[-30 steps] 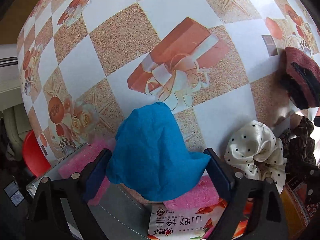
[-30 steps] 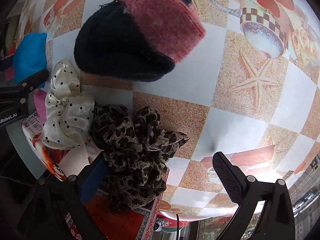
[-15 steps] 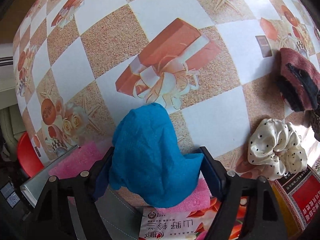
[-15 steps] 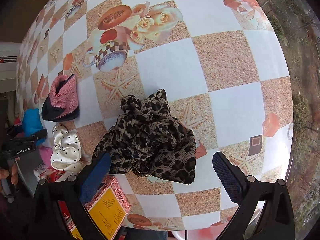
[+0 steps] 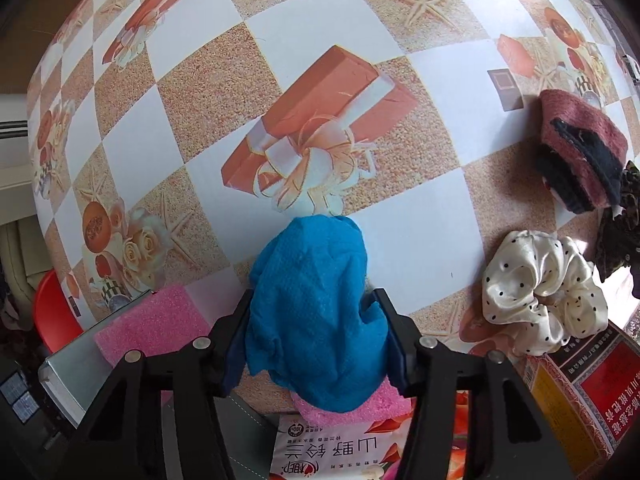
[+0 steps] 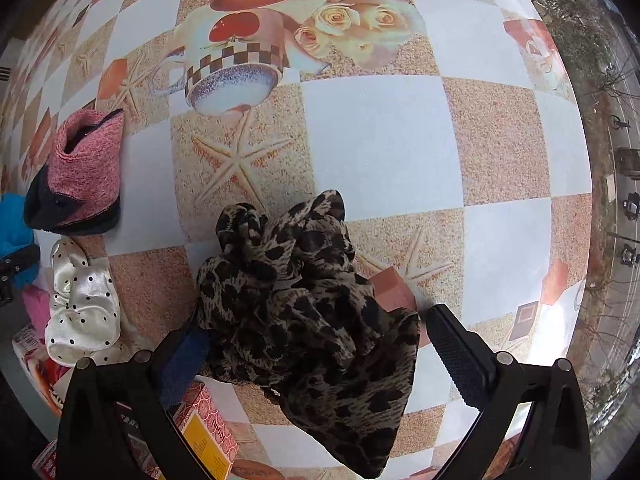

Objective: Organize soft objects
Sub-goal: 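Lift the scarf and blue cloth and carry them over the white box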

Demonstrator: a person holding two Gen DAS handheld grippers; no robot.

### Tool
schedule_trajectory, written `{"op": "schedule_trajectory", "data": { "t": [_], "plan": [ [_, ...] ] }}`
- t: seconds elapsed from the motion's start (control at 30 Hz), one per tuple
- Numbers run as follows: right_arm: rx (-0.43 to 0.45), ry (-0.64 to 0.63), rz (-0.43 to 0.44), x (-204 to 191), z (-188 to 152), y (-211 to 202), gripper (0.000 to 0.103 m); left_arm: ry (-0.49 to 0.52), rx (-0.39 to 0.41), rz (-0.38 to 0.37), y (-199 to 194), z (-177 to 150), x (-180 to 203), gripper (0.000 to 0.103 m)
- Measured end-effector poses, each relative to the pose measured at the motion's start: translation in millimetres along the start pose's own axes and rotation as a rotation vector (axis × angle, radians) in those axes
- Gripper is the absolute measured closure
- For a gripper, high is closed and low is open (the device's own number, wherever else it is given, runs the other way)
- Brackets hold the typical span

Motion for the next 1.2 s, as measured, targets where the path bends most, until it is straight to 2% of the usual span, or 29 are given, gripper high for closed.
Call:
{"op": "schedule_trajectory", "data": {
  "t": [0.07,0.1,0.13,0.17,0.27,0.37,0.53,0.77,1.03,1.2],
  "plan": [
    [0.039,0.006,0.001,4,-7,-5,0.018,0.028,0.021,0.035,-5,-3,6,0.062],
    [0.056,0.003,-0.001,5,-9,-9,0.03,0.036,0.04,0.035,-9,-4,9,0.065],
    [0.077,-0.001,0.005,1,-4,-17,0.05,0.039,0.063,0.03,-14,-5,12,0.066],
    [0.091,-0.004,0.016,0,-6,-23,0.059,0.039,0.088,0.026,-20,-7,15,0.067],
    [0.115,0.047,0.091,9,-9,-33,0.058,0.04,0.17,0.022,-46,-11,23,0.068],
    [0.154,0.106,0.13,22,-19,-45,0.058,0.055,0.243,0.026,-73,-19,34,0.068],
    [0.197,0.195,0.172,40,-53,-69,0.058,0.115,0.341,0.022,-111,-45,62,0.068],
    [0.196,0.25,0.184,51,-110,-86,0.058,0.176,0.387,-0.028,-124,-82,92,0.067],
    [0.172,0.261,0.188,27,-166,-86,0.058,0.244,0.446,-0.052,-142,-133,103,0.067],
    [0.159,0.234,0.195,8,-196,-87,0.058,0.231,0.486,-0.065,-151,-156,94,0.067]
  ]
}}
Point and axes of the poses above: each gripper's, at about its wrist camera, not at the fingertips, and y roughly the way its jaws point, x to its right, z to its top, the point moved 7 cm from there along y, roughly the way its jaws point, and after that the axes turned 5 degrees about y, right-handed, at the moved point
